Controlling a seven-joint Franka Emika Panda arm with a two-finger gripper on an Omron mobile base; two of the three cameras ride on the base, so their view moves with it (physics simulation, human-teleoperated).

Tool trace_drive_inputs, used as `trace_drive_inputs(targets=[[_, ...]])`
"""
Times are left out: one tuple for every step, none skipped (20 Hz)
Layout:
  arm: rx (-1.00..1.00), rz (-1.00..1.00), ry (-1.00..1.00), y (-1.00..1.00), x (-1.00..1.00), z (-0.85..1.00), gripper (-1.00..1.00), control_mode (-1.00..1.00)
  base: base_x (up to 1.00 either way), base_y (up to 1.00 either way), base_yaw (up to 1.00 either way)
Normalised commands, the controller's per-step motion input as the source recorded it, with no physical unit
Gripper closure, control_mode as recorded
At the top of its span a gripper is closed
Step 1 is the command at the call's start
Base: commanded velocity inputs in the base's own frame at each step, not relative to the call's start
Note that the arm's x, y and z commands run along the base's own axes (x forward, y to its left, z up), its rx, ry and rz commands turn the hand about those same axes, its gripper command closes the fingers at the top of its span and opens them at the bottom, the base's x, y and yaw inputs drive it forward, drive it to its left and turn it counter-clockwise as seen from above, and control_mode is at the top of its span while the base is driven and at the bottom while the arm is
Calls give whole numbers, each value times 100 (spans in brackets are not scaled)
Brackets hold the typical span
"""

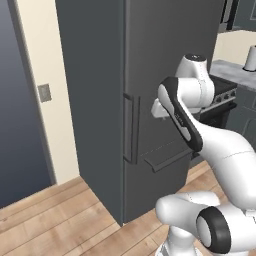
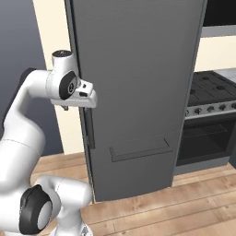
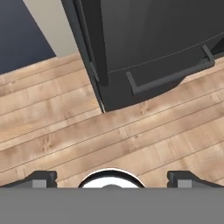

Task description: Retrieve the butter from the fridge and place it on a plate on the dining table. Then retrieve the butter knife by the fridge and place it near the plate.

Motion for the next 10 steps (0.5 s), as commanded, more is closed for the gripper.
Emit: trace_drive_inputs(targets=[[3,9,0,0,22,-7,-100,-100,0,0,0],[5,22,-11,-1,46,-14,-100,-100,0,0,0],[4,23,-18,0,56,-20,-100,-100,0,0,0],[6,25,-19,0,59,-31,-100,-100,0,0,0],[6,28,-24,0,64,-33,-100,-100,0,0,0],[5,28,-25,1,72,-38,-100,-100,0,0,0],[1,29,-25,24,51,-36,-100,-100,0,0,0],[0,27,-23,23,49,-36,-100,-100,0,0,0],[0,26,-20,20,51,-36,-100,-100,0,0,0],[0,22,-18,13,58,-31,-100,-100,0,0,0]])
